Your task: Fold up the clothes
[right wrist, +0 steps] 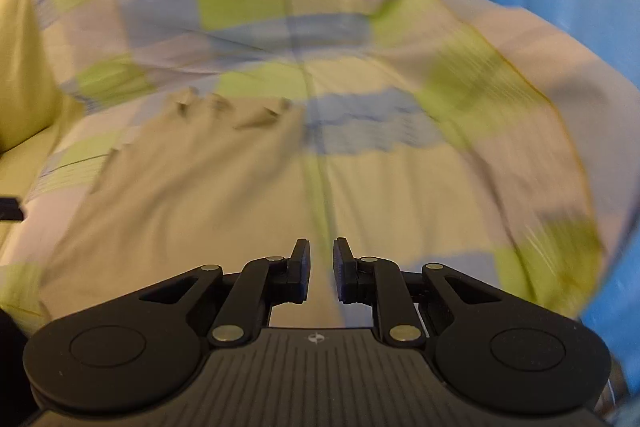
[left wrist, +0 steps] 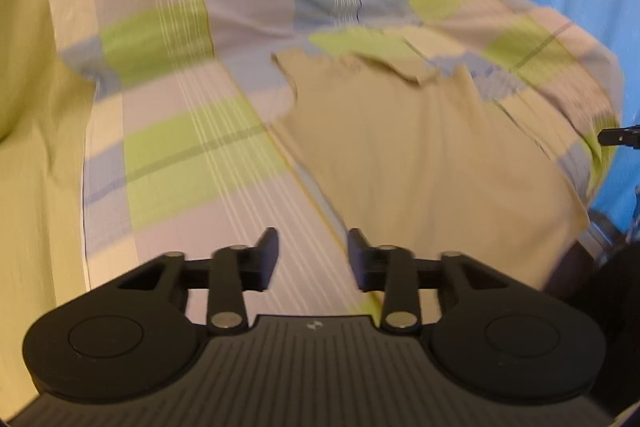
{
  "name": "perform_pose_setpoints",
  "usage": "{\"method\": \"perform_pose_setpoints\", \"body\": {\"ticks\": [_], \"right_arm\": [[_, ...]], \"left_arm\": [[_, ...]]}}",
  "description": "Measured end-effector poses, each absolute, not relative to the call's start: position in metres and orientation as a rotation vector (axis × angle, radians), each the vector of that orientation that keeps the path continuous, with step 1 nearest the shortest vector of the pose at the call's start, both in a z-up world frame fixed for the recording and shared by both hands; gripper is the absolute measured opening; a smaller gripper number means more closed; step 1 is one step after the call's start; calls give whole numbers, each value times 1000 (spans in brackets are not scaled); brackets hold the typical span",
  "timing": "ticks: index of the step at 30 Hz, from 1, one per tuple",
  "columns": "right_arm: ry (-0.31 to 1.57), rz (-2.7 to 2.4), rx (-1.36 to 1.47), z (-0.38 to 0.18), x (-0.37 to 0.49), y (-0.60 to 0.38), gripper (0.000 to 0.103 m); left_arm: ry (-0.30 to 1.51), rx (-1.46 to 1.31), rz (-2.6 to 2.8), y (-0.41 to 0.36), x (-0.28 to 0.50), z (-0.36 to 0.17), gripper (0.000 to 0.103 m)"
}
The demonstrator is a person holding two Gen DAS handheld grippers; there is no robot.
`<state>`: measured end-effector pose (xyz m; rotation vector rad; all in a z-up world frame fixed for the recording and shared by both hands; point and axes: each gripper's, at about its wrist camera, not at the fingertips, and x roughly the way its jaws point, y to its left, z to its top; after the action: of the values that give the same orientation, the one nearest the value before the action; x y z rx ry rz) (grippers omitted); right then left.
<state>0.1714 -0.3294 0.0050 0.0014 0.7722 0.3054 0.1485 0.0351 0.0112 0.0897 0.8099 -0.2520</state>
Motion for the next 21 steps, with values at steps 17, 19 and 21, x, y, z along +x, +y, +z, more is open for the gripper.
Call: {"method": "perform_pose_setpoints", "body": {"ticks": [17,19,21], "right_arm": [[778,465,-93,-54,417,-194,17],[727,433,-64,-42,443,-192,20],[659,373,-16,-28,461,-196,31]], "left_arm": [[683,45,-282,-5,275,-49,32],[663,25,-276,-4,280,-52,32],[636,27,-271,-1,277,-51,32]]}}
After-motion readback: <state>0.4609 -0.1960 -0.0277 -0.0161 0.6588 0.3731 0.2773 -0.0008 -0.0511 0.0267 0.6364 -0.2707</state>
